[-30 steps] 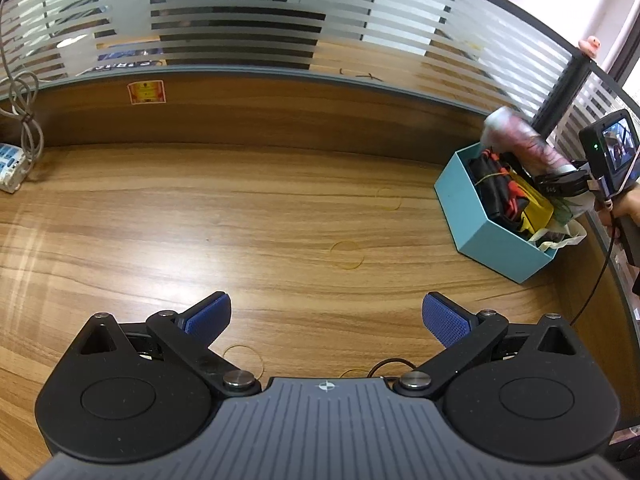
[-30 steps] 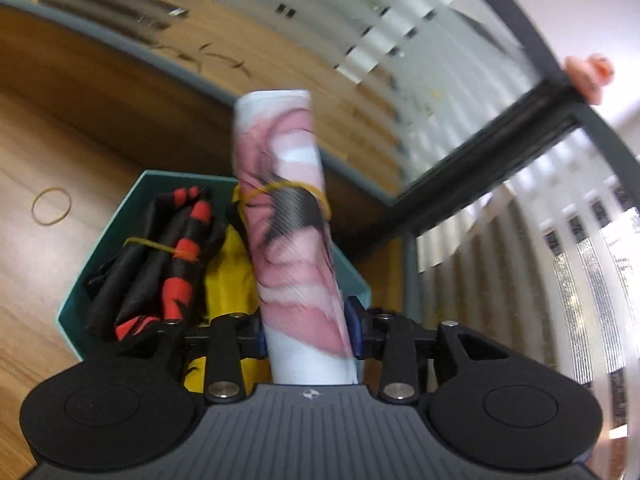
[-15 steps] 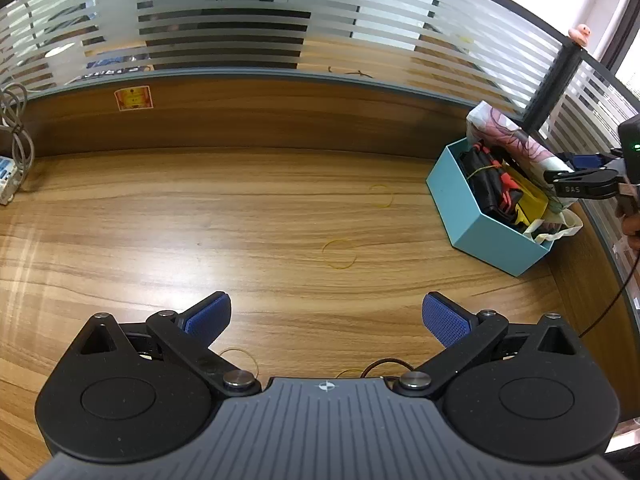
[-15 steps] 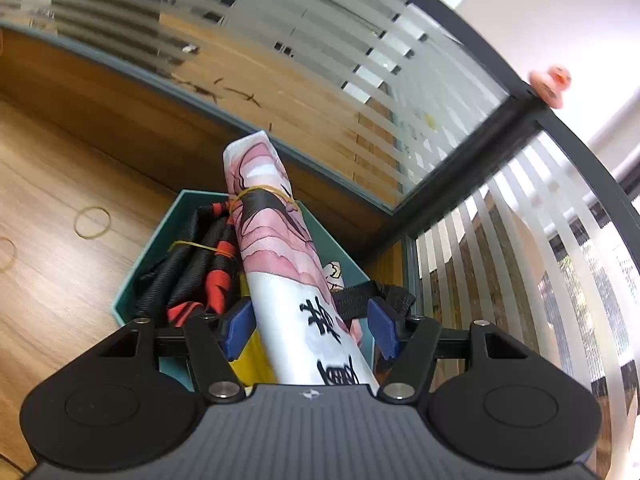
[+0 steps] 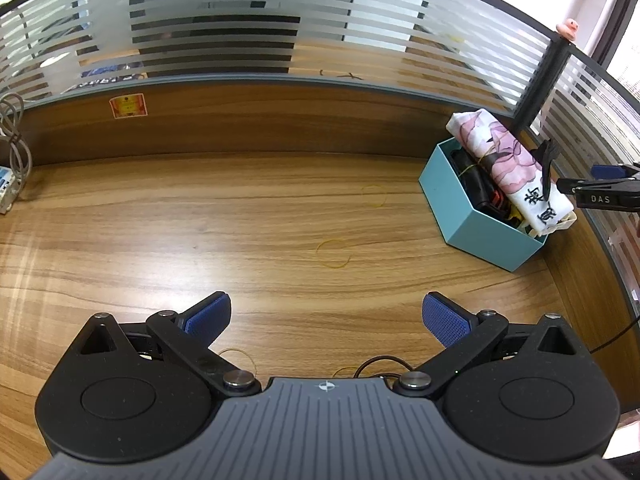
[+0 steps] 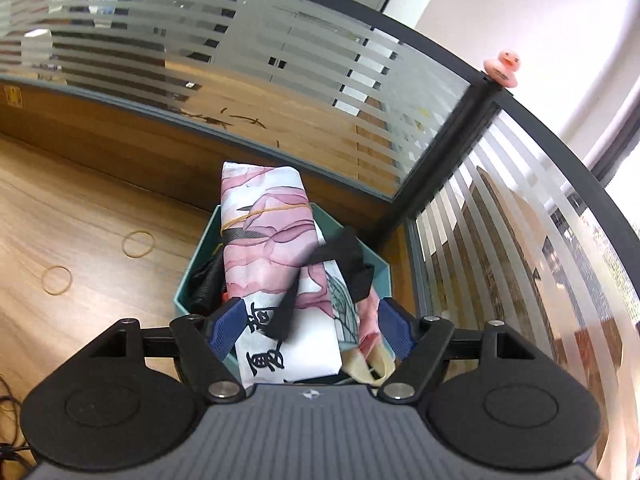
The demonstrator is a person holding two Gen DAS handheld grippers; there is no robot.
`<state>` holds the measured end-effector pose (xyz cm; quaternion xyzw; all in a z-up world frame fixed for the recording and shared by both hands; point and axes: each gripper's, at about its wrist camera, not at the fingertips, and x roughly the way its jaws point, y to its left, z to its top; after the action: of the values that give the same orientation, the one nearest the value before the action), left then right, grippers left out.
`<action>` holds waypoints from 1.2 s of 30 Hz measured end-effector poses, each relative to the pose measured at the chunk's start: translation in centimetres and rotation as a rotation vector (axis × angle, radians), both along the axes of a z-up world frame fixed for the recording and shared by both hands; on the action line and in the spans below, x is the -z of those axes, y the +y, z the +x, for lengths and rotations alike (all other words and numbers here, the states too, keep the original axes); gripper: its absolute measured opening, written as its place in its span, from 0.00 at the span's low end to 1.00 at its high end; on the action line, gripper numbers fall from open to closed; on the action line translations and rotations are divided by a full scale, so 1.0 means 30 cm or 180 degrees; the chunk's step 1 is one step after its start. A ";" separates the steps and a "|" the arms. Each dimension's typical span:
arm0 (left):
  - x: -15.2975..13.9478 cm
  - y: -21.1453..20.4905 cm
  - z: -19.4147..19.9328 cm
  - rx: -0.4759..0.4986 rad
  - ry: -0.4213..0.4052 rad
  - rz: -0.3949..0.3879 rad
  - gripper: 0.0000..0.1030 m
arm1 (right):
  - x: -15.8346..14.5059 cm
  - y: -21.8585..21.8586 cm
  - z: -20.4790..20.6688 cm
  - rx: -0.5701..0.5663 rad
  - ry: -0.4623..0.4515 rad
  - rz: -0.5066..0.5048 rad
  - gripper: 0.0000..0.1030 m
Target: Fold shopping bag
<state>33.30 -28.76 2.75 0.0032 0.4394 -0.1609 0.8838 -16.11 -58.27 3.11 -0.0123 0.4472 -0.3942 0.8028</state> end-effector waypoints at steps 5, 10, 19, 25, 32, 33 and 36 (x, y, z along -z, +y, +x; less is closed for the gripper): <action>-0.006 -0.011 -0.014 0.0038 -0.0070 0.0021 1.00 | -0.026 0.036 -0.038 0.0101 -0.0206 0.0145 0.83; -0.015 -0.027 -0.032 0.0096 -0.0198 0.0097 1.00 | -0.038 0.053 -0.076 0.0237 -0.0460 0.0414 0.87; -0.017 -0.035 -0.039 0.0112 -0.0149 0.0084 1.00 | -0.033 0.144 -0.104 0.0382 -0.0584 0.0552 0.90; -0.010 -0.037 -0.042 0.0211 -0.0074 0.0105 1.00 | -0.016 0.206 -0.104 0.0378 -0.0641 0.0706 0.91; -0.013 -0.041 -0.070 0.0221 -0.0258 0.0271 1.00 | -0.022 0.263 -0.101 0.0317 -0.0705 0.0757 0.97; -0.014 -0.043 -0.073 0.0224 -0.0285 0.0308 1.00 | -0.025 0.271 -0.103 0.0305 -0.0740 0.0769 0.97; -0.023 -0.042 -0.080 0.0257 -0.0333 0.0270 1.00 | -0.032 0.301 -0.105 0.0292 -0.0789 0.0783 0.98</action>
<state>30.89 -30.02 3.45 0.0668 0.3986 -0.1772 0.8974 -19.26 -49.24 4.07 0.1550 0.3897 -0.3713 0.8284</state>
